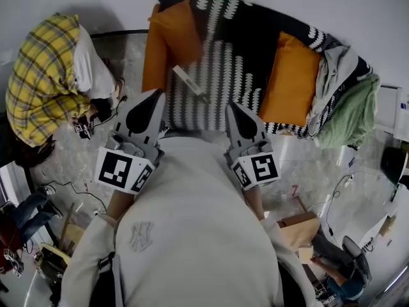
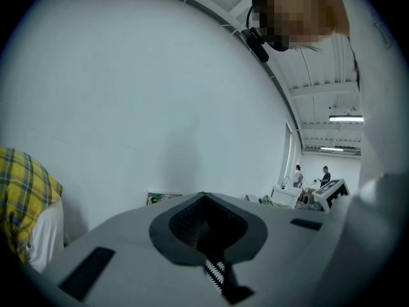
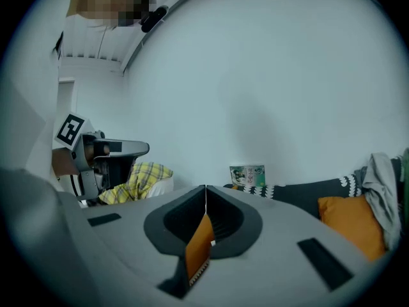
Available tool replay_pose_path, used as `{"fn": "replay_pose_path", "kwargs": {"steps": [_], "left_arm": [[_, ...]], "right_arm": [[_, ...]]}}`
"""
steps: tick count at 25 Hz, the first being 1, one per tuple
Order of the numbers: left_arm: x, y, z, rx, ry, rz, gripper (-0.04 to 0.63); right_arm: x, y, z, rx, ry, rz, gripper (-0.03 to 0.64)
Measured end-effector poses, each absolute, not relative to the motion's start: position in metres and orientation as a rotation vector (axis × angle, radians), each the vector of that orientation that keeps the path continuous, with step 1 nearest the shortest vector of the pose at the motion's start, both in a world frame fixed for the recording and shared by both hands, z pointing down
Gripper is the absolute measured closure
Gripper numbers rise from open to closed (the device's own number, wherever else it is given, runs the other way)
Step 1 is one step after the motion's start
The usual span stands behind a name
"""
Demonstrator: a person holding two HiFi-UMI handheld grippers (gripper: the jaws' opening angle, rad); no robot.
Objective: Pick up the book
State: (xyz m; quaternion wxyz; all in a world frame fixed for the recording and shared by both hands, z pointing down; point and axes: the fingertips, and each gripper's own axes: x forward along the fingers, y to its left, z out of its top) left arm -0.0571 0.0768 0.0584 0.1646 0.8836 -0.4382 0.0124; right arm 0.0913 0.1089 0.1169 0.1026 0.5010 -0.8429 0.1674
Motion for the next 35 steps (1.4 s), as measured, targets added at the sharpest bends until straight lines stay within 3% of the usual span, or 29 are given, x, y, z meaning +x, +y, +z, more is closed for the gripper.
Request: {"fn": "replay_pose_path", "kwargs": {"steps": [6, 8, 10, 35], "left_arm": [[-0.065, 0.066, 0.054, 2.527, -1.247, 0.008, 0.586], [-0.066, 0.064, 0.055, 2.519, -1.248, 0.006, 0.586], [-0.066, 0.064, 0.058, 2.506, -1.243, 0.013, 0.586], [-0.048, 0.083, 0.234, 2.243, -1.081, 0.137, 0.586]], "right_arm": [[0.071, 0.104, 0.115, 1.338, -2.539, 0.388, 0.582], [0.065, 0.105, 0.124, 1.268, -2.554, 0.415, 0.439], [0.064, 0.104, 0.139, 1.224, -2.543, 0.457, 0.389], [0.067, 0.070, 0.463, 1.055, -2.127, 0.549, 0.377]]}}
